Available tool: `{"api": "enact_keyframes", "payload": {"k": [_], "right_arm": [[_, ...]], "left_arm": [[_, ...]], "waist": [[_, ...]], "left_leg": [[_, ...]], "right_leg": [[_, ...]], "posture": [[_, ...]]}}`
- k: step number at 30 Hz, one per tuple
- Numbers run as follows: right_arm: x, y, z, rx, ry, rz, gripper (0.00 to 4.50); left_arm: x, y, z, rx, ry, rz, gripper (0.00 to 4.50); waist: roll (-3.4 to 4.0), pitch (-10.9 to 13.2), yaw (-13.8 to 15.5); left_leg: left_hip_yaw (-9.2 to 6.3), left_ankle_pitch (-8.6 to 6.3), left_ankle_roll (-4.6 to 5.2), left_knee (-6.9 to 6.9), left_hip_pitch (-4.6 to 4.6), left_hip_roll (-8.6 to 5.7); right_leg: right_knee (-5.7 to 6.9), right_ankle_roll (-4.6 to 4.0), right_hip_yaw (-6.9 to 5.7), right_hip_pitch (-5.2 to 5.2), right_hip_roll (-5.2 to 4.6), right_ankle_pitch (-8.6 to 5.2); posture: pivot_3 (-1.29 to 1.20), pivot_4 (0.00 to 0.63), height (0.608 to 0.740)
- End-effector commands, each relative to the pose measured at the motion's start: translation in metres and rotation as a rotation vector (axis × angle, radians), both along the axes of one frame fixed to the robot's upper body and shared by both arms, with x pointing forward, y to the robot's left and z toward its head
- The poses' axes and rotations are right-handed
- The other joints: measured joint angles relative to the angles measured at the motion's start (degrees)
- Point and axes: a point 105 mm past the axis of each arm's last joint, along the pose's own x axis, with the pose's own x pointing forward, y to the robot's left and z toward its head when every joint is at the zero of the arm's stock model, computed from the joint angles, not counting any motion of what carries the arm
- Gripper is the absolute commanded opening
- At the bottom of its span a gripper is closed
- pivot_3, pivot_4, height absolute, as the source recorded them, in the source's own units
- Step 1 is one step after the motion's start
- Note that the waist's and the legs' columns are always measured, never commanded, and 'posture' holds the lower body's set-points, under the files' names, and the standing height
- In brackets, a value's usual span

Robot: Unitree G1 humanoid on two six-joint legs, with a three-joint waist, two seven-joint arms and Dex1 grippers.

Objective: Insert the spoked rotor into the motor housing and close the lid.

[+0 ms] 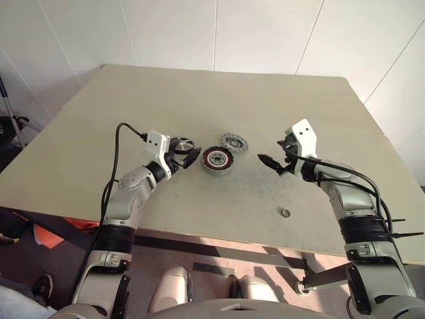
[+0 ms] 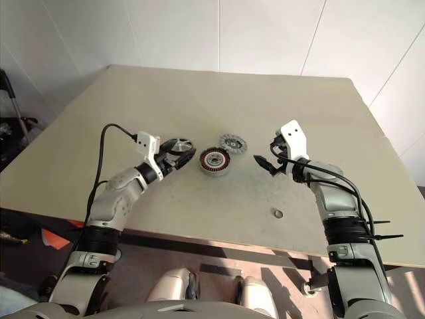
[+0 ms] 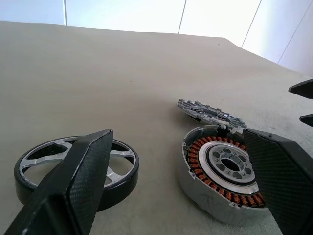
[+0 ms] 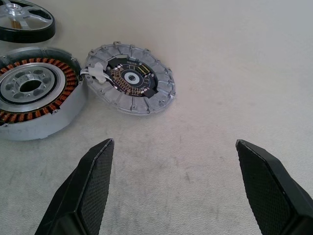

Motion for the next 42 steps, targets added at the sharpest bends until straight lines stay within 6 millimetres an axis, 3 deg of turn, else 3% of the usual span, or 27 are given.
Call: {"api": "enact_keyframes", "payload": {"k": [1,19,21,28,31,37,42], "right_arm": [[0.003,0.001,0.016,-0.008,-0.052,0.014,4.50],[0.004,0.013,0.020,-0.004,-0.016,0.051,4.50],[0.002,0.014,0.019,-0.100,-0.015,0.080,4.50],[-0.006,0.026,0.047,-0.380,-0.077,0.304,4.50],[-0.013,0.038,0.055,-0.437,-0.115,0.399,4.50],[-0.034,0.086,0.060,-0.488,-0.181,0.663,4.50],[-0.026,0.104,0.058,-0.573,-0.198,0.770,4.50]], "left_arm": [[0.001,-0.002,0.012,-0.004,-0.049,-0.007,4.46],[-0.003,-0.002,0.012,-0.006,-0.043,-0.015,4.46],[-0.005,-0.003,0.011,0.001,-0.041,-0.031,4.46],[-0.005,-0.006,0.011,0.020,-0.047,-0.049,4.46],[-0.006,-0.006,0.010,0.018,-0.046,-0.046,4.46],[-0.007,-0.006,0.007,0.019,-0.040,-0.050,4.46],[-0.006,-0.004,0.008,0.027,-0.041,-0.052,4.46]], "waist": [[0.00,0.0,0.0],[0.00,0.0,0.0],[0.00,0.0,0.0],[0.01,0.0,0.1],[0.01,0.0,0.1],[0.01,0.0,0.0],[0.01,0.0,0.0]], "left_leg": [[0.00,0.00,0.00,0.00,0.00,0.00],[0.00,0.00,0.00,0.00,0.00,0.00],[0.00,0.00,0.00,0.01,0.01,0.00],[0.00,0.00,0.00,0.01,0.00,0.00],[0.00,0.00,0.00,0.00,0.01,0.00],[-0.01,0.00,0.02,0.00,0.00,0.01],[-0.01,0.00,0.02,0.07,0.02,0.01]], "right_leg": [[0.00,0.00,0.00,0.00,0.00,0.00],[0.00,0.00,0.00,0.00,0.00,0.00],[0.00,0.00,0.00,0.01,0.00,0.00],[0.01,0.00,0.00,0.00,0.00,0.00],[0.00,0.00,0.00,0.02,0.00,0.00],[0.01,0.00,0.00,-0.01,0.00,0.00],[0.07,0.00,0.00,0.03,0.00,0.00]], "posture": [[0.00,0.000,0.740],[0.00,0.000,0.740],[0.00,0.000,0.740],[0.00,0.000,0.740],[0.00,0.000,0.740],[0.00,0.000,0.740],[0.00,0.000,0.740]]}}
